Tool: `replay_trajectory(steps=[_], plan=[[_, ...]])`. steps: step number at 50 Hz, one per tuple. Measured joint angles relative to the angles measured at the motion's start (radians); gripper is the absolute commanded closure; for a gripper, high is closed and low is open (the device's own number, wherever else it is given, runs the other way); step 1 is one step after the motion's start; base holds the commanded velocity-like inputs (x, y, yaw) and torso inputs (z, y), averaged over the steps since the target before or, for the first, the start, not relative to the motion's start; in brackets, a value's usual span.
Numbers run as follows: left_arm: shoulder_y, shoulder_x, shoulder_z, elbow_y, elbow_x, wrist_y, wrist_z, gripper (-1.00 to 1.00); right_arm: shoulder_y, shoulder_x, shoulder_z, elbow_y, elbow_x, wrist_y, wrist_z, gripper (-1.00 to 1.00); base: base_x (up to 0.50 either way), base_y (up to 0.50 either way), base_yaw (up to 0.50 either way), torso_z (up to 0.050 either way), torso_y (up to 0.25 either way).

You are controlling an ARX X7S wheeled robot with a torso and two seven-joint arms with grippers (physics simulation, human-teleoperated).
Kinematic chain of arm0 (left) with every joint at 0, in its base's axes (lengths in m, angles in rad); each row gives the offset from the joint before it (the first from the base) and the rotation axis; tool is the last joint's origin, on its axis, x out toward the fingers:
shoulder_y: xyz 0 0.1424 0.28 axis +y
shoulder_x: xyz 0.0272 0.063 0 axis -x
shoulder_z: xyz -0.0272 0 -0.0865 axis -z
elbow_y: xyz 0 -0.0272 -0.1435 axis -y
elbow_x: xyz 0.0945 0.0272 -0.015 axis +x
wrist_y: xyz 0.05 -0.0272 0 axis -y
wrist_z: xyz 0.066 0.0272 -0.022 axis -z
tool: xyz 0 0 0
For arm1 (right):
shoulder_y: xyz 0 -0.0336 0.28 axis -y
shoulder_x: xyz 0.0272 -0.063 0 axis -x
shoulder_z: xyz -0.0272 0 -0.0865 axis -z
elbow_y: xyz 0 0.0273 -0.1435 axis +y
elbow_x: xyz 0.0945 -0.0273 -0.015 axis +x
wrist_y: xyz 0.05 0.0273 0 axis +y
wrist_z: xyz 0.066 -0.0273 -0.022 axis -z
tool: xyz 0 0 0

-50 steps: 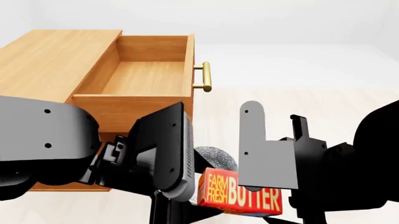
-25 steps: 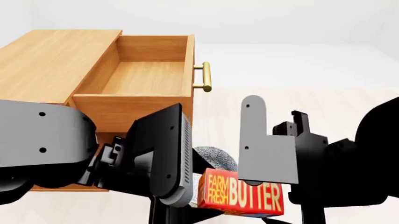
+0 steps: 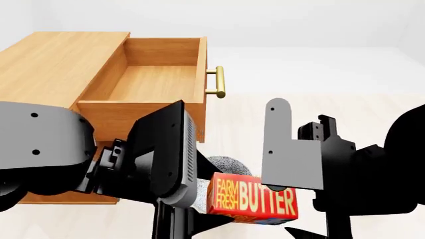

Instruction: Put the butter at the back in the top drawer of the cabinet and close it.

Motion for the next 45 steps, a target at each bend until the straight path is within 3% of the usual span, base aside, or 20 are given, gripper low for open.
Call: replay_trajectory(steps=[17, 45], plan=[[-0.019, -0.027, -0.01, -0.03, -0.01, -0.013, -0.007, 1.0, -0.008, 0.032, -0.018, -0.012, -0.049, 0.009, -0.033, -1.0, 0.0, 0.0, 0.0, 0.001, 0.001], [-0.153, -0.056, -0.071, -0.178, -0.122, -0.08, -0.118, 1.0, -0.04, 0.09, -0.053, -0.01, -0.127, 0.01, -0.037, -1.0, 0.0, 0.0, 0.0, 0.001, 0.001]])
